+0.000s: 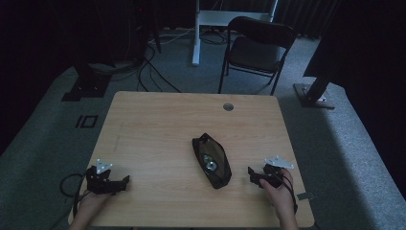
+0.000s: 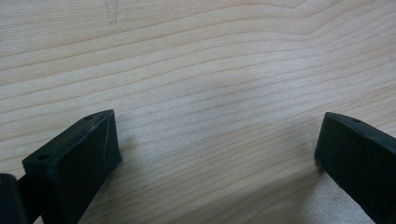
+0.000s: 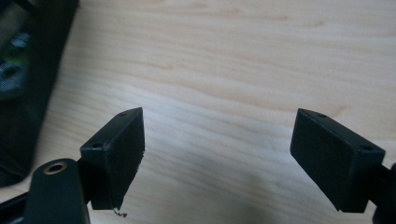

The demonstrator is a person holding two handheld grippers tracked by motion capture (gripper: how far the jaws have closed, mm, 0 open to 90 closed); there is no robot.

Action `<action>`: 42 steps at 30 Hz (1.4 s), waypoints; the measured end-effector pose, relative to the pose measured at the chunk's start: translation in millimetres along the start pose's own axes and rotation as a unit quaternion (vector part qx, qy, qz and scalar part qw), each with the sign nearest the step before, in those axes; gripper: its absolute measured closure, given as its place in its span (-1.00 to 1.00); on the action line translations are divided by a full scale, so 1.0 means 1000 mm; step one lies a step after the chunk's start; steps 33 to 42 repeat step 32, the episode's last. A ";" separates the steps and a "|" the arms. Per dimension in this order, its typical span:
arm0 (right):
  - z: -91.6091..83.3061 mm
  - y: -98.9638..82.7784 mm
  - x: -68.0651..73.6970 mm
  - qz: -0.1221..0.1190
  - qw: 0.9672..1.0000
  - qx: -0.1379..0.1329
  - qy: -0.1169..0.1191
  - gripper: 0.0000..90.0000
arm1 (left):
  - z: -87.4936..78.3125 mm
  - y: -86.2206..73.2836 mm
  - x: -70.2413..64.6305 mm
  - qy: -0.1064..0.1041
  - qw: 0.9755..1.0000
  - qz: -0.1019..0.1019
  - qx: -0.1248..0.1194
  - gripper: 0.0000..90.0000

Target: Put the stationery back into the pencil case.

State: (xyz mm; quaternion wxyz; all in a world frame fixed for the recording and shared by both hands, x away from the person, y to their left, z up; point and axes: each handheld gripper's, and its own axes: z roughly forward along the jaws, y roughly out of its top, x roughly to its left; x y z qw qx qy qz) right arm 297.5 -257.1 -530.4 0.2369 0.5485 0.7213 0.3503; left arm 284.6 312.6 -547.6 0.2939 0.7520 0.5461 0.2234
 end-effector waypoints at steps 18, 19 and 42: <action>0.003 -0.022 -0.014 0.011 0.999 0.030 -0.018 -0.64 | 0.000 0.000 0.000 0.000 1.000 0.000 0.000 -0.99; 0.005 -0.023 -0.013 0.006 0.999 0.026 -0.022 -0.66 | 0.000 0.000 0.000 0.000 1.000 0.000 0.000 -0.99; 0.006 -0.023 -0.013 0.005 0.999 0.027 -0.028 -0.68 | 0.000 0.000 0.000 0.000 1.000 0.000 0.000 -0.99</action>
